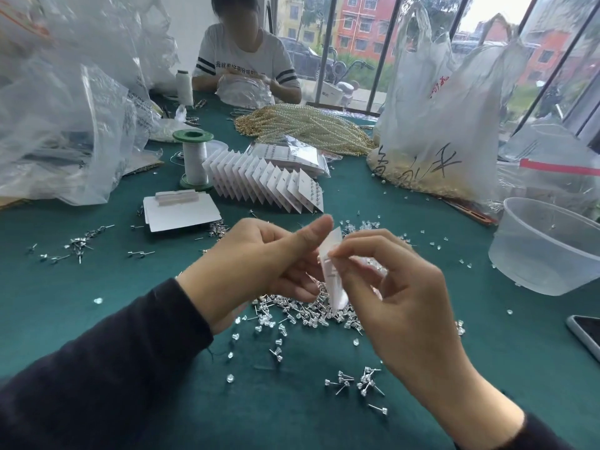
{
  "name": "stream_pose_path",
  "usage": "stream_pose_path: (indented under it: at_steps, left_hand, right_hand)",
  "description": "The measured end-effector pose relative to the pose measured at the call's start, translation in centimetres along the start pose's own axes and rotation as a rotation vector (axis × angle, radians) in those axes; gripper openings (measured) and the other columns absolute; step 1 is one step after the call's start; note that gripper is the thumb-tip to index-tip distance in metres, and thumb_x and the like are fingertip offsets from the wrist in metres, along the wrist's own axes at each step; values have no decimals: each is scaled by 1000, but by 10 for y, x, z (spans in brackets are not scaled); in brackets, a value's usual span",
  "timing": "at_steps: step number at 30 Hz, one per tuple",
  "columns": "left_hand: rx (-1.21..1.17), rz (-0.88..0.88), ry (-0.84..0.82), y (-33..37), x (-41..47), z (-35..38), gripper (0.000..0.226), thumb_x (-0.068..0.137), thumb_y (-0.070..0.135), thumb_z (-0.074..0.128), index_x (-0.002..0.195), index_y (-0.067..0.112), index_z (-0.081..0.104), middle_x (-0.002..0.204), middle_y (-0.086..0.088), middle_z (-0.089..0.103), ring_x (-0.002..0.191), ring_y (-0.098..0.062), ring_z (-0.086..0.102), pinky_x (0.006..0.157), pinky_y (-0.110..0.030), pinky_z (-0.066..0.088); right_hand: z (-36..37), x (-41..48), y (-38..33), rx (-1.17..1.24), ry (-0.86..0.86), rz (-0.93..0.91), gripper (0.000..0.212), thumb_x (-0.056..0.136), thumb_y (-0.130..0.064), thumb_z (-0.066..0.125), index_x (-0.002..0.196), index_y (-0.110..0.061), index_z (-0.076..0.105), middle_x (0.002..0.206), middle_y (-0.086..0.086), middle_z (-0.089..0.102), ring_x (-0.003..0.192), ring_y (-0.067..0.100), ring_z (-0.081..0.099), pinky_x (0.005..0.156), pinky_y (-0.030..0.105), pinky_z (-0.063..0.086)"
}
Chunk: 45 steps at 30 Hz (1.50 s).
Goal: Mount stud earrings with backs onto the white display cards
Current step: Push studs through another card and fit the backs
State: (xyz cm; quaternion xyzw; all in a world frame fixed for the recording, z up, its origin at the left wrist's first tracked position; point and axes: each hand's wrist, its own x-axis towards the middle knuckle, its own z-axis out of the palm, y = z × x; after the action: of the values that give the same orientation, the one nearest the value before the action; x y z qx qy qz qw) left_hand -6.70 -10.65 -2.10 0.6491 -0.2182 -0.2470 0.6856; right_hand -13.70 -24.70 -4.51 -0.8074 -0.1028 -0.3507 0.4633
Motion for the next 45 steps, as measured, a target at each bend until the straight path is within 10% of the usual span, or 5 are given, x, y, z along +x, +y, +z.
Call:
stream_pose_path:
  at_steps: [4,11,19,39,45]
  left_hand:
    - [-25,-157,-64,1,0,-5,26,60,24,69,66,-1,70,55,-11,65,46,-15,62,44,-17,50]
    - [-115,-330,7,1,4,-12,11,77,-2,60,72,-11,63,55,-19,65,43,-18,63,39,-20,52]
    - [-177,-280,251,0,11,-17,9,83,1,56,80,-8,56,49,-14,62,38,-15,58,34,-17,47]
    - [-58,-268,195,-1,8,-9,12,82,-1,58,71,-6,59,45,-10,61,37,-16,59,34,-17,47]
    - [-41,-265,199,0,7,-9,10,81,-1,59,74,-8,59,47,-13,62,38,-17,60,34,-18,47]
  right_hand:
    - [0,1,4,-331,-40,-216,4,79,-7,66,79,-5,70,83,2,67,78,17,64,71,29,50]
    - [-22,14,14,-195,1,-155,17,84,-8,58,99,-5,66,93,4,69,87,11,66,83,23,53]
    - [-54,23,54,-632,-253,334,11,84,-15,64,90,-16,73,75,-12,61,68,-5,49,56,2,37]
    - [-49,23,54,-731,-332,300,12,83,-11,61,75,-16,69,72,-7,59,66,-2,47,53,6,36]
    - [-55,27,55,-570,-111,352,9,85,-11,62,77,-15,63,68,-7,61,62,4,55,52,7,40]
